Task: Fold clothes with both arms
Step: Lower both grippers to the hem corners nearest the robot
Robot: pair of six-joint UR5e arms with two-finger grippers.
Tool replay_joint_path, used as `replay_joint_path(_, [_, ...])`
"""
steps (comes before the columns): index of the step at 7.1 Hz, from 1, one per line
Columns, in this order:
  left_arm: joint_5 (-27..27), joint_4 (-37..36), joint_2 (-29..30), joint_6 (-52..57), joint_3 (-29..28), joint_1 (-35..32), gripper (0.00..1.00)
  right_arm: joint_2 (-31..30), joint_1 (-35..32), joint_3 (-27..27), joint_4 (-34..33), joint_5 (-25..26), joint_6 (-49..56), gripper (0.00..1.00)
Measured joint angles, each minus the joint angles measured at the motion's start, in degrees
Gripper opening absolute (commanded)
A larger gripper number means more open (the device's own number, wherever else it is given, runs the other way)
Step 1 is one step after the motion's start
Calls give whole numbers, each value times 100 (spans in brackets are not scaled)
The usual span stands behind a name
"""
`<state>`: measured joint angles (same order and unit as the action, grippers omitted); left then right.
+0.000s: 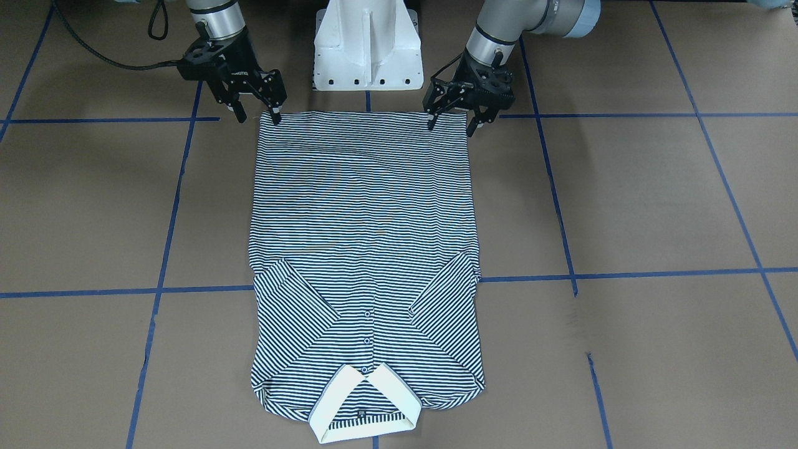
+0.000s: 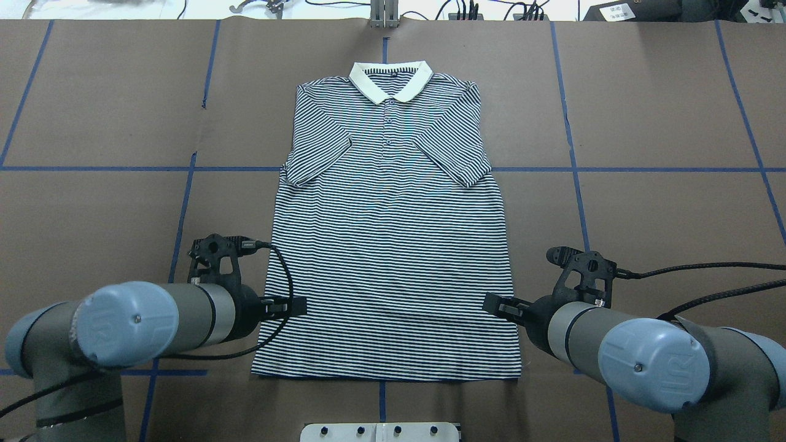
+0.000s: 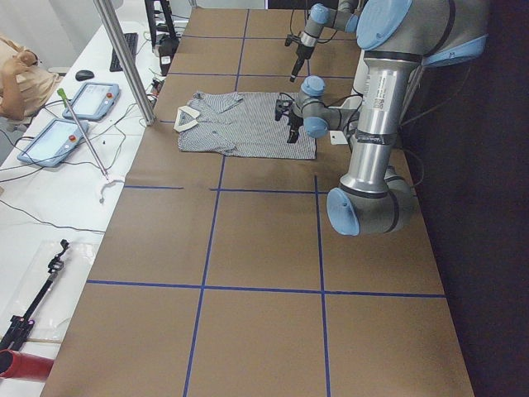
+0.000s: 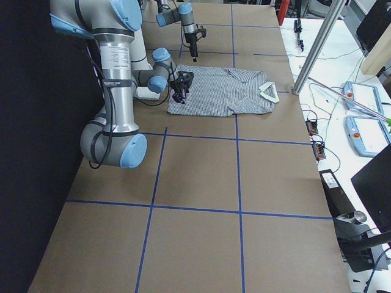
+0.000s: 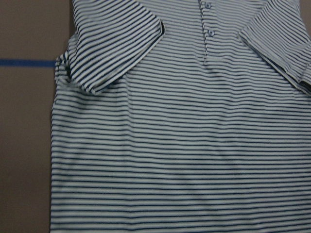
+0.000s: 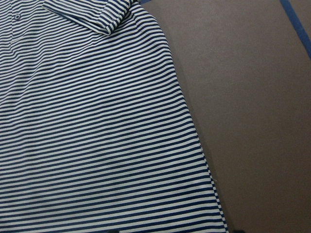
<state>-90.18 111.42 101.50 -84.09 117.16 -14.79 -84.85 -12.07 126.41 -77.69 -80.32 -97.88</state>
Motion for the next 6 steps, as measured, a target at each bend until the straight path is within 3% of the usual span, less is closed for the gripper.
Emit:
replay_joint_path(2, [333, -8, -321, -632, 26, 613, 67, -5, 106, 6, -3, 191, -27, 86])
replay_joint_path(4, [374, -93, -375, -731, 5, 730, 66, -1, 134, 13, -1, 259, -29, 87])
replay_joint_path(6, [378, -242, -369, -740, -6, 760, 57, 2, 142, 15, 2, 307, -29, 87])
